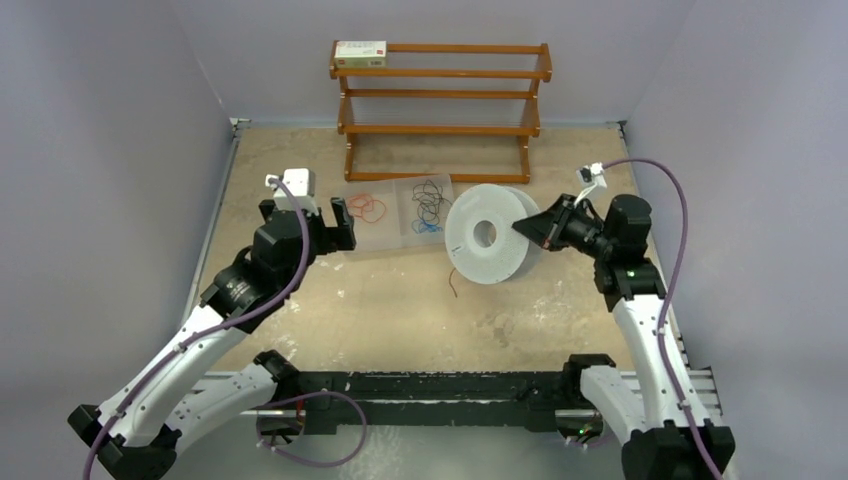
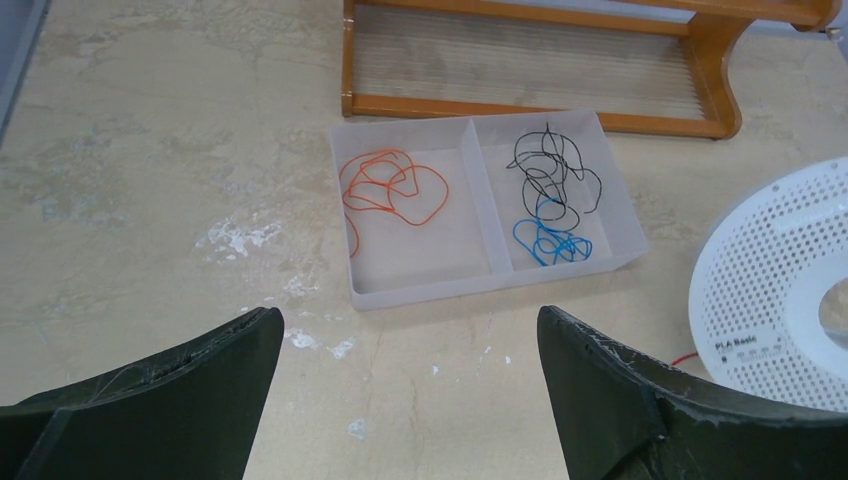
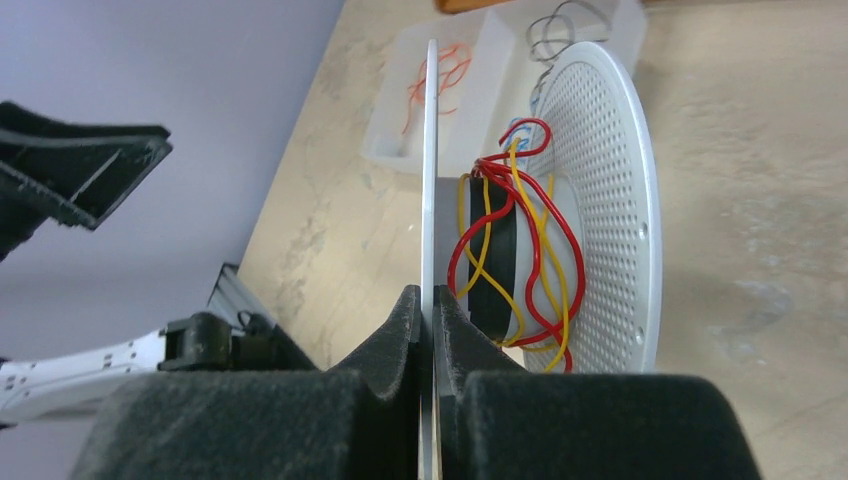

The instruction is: Wrap the cables

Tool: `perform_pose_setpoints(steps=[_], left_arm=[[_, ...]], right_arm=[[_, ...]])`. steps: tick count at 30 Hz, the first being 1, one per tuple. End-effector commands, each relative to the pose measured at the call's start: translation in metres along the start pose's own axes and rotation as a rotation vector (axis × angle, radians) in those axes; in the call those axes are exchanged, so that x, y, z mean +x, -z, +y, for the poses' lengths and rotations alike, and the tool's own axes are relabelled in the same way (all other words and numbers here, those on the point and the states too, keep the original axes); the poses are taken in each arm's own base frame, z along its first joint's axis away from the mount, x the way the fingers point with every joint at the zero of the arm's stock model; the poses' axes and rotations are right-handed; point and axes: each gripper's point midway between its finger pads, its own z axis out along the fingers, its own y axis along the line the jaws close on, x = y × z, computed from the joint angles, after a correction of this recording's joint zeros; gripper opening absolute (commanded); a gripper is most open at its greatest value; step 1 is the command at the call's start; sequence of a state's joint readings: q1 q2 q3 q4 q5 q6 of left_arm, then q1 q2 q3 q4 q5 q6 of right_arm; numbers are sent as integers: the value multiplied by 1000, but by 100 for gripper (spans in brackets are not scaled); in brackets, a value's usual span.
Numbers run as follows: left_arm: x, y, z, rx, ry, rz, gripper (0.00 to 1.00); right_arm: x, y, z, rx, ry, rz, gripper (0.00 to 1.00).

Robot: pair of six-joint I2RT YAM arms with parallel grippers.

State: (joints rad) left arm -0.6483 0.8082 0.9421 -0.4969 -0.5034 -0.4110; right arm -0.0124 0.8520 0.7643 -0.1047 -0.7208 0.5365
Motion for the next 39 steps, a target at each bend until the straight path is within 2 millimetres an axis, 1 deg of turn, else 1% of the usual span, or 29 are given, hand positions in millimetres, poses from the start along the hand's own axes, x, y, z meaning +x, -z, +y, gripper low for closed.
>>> perform_pose_setpoints(steps=[1,4,7,10,11,12,13,18,19,21,22,25,28,31,34,39], left_arm=[[-15,5,13,-64,51,-64,98],[-18,8,19,-95,64,-81,98],[-22,12,28,-133,76,-103,98],[-26,15,32,-149,89,-123,98],[-27,16,34,-154,91,-128,98],[-28,17,36,-163,94,-135,98],[-29,18,38,-172,96,-139,98],[-32,22,49,-227,106,-160,98],[-32,23,51,-236,107,-164,98],[-33,24,53,-247,110,-169,98],[-33,25,55,-253,111,-170,98],[-35,28,60,-280,119,-181,98],[-38,33,71,-331,135,-203,98],[-42,41,83,-385,157,-237,98],[-45,46,91,-414,179,-258,98],[-49,53,98,-431,204,-286,99]], right_arm=[[-18,-6,35,-79,111,-15,0],[-4,-21,51,-116,140,49,0],[6,-39,65,-141,164,94,0],[15,-56,82,-164,200,122,0],[21,-61,84,-162,211,135,0],[16,-67,90,-159,233,122,0],[17,-72,96,-161,252,127,0],[25,-103,118,-135,360,148,0],[28,-112,121,-123,380,152,0],[38,-125,133,-111,425,173,0],[37,-131,139,-101,447,167,0],[49,-149,153,-77,504,175,0],[63,-166,169,-64,553,183,0],[82,-180,180,-51,591,205,0],[100,-192,190,-43,628,214,0],[117,-199,208,-27,668,199,0]])
